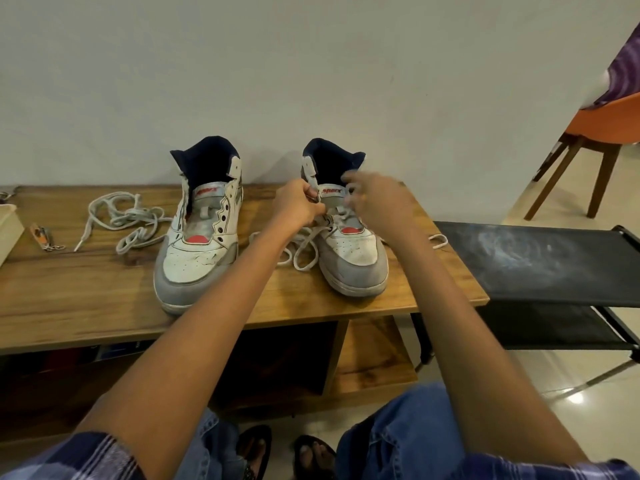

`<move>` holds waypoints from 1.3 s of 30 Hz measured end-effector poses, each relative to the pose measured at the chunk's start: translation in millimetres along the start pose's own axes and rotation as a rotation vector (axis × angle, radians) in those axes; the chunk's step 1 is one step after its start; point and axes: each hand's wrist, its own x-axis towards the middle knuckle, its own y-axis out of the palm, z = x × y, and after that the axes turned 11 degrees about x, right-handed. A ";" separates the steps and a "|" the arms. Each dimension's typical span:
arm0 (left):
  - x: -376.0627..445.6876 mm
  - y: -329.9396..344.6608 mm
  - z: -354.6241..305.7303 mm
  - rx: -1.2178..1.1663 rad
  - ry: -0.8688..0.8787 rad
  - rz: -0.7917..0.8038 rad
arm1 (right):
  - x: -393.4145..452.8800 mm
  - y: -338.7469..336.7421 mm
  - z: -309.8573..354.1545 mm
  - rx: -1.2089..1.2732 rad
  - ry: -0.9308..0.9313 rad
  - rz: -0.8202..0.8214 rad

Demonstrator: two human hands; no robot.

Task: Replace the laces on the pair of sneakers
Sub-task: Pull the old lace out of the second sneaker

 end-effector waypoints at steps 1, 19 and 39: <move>0.2 -0.3 0.5 -0.005 -0.001 0.000 | 0.9 8.1 0.9 -0.124 -0.005 0.148; 0.9 0.2 0.0 -0.052 -0.010 0.019 | 3.9 -65.2 -20.9 0.607 0.279 -0.876; -3.8 1.3 -1.9 -0.014 -0.005 0.023 | -4.8 32.8 -36.6 0.182 0.337 -0.219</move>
